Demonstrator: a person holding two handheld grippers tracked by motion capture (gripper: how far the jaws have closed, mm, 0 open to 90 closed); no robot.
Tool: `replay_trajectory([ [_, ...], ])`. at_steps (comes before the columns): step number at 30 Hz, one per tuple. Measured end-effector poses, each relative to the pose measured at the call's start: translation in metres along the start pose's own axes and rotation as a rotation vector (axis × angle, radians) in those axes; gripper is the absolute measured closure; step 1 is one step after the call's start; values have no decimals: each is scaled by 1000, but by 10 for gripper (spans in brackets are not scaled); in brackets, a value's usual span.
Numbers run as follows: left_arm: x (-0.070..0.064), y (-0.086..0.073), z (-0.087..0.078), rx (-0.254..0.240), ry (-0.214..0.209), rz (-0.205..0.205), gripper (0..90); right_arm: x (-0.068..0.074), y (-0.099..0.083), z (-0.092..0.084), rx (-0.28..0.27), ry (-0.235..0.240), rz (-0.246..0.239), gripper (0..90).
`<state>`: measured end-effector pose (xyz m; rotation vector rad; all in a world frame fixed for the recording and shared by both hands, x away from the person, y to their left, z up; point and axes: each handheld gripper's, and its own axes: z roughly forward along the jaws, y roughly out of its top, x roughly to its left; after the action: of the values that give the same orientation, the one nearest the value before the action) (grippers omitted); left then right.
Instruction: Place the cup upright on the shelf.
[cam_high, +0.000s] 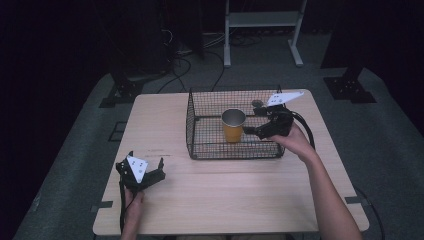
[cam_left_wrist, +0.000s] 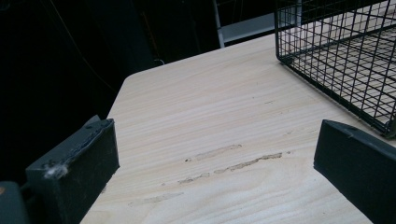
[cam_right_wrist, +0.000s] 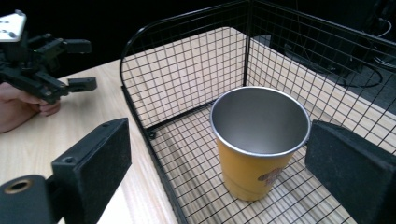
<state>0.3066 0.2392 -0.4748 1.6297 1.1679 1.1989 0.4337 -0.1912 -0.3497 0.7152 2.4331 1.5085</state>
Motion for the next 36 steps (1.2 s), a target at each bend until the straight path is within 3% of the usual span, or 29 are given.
replay_trajectory([
  [17,0,0,0,2,1,2,0,20,-10,-16,-17,27,-32,62],
  [36,0,0,0,0,0,4,0,32,-32,-31,13,34,-42,62],
])
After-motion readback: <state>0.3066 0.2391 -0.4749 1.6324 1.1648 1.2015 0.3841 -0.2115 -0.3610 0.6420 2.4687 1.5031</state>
